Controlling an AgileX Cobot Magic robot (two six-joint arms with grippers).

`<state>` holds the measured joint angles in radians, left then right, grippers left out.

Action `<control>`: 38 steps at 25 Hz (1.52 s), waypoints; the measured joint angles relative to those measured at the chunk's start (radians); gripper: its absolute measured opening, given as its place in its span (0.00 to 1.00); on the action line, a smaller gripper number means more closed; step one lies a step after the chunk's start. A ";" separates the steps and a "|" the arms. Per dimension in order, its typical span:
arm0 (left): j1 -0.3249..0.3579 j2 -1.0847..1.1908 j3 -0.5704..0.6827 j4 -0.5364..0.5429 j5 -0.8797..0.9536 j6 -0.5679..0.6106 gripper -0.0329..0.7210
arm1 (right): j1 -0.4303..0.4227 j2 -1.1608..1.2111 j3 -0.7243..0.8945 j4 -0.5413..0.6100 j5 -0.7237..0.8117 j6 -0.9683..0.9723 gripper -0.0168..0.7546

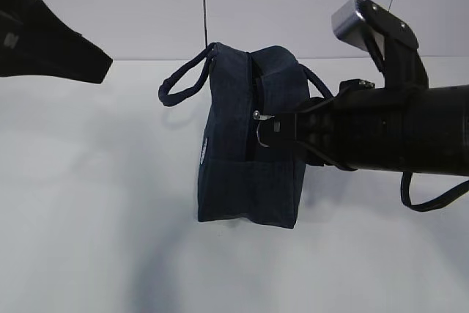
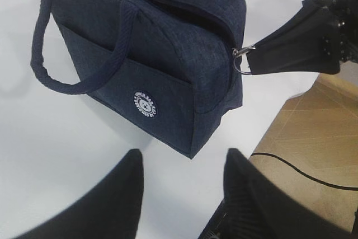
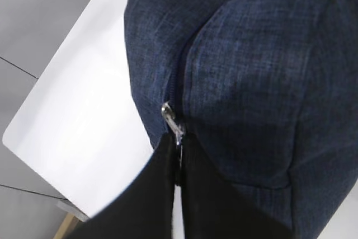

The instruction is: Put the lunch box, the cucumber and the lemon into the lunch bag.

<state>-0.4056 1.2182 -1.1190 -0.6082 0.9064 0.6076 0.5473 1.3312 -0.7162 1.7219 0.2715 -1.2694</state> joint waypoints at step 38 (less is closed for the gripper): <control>-0.102 0.279 0.355 -0.857 -0.295 0.924 0.58 | 0.000 0.034 0.000 -0.078 0.022 0.027 0.02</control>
<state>-0.5075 1.4976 -0.7643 -1.4653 0.6110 1.5320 0.5473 1.3650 -0.7162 1.6434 0.2935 -1.2424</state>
